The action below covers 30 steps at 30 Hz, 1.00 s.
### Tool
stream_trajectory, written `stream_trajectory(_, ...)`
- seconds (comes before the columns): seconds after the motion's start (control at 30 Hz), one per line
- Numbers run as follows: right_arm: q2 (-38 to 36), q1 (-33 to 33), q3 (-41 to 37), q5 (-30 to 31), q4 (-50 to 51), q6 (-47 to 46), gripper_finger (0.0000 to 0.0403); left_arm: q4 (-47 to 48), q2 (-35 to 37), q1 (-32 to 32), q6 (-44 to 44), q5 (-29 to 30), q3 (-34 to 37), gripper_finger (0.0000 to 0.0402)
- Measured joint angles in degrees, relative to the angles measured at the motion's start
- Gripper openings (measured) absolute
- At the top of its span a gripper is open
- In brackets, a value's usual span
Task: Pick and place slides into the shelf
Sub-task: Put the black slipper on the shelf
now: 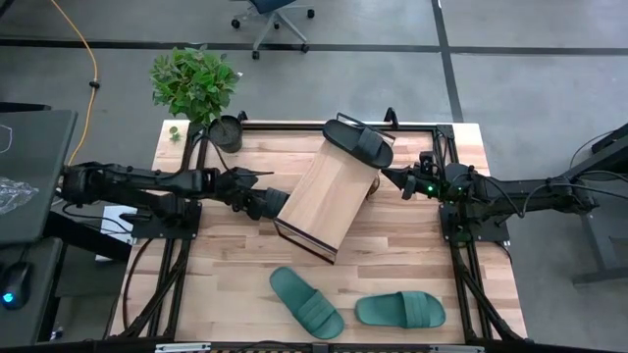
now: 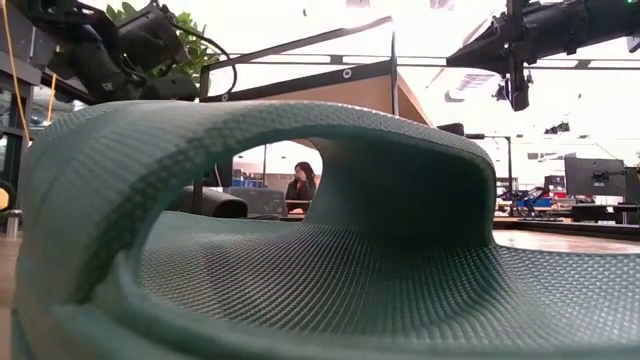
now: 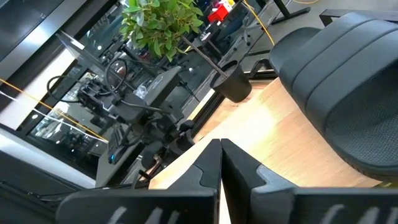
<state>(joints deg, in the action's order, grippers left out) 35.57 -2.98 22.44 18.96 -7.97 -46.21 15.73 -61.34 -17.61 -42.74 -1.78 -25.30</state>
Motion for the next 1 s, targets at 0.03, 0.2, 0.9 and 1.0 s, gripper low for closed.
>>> stream_trajectory(0.03,0.0,0.0,0.0,0.0,0.0,0.0,0.0000,-0.6,-0.7,0.0,-0.2,-0.3,0.0,0.0179)
stream_trajectory(0.2,0.0,0.0,0.0,0.0,0.0,0.0,0.0000,-6.9,-4.1,0.0,-1.1,-1.7,0.0,0.0179)
stream_trajectory(0.9,0.0,0.0,0.0,0.0,0.2,0.0,0.0000,-12.3,-10.1,0.0,-1.4,-3.2,0.0,0.0164)
stream_trajectory(1.0,0.0,0.0,0.0,0.0,0.4,0.0,0.0000,-12.5,-10.1,0.0,-1.2,-3.2,0.0,0.0136)
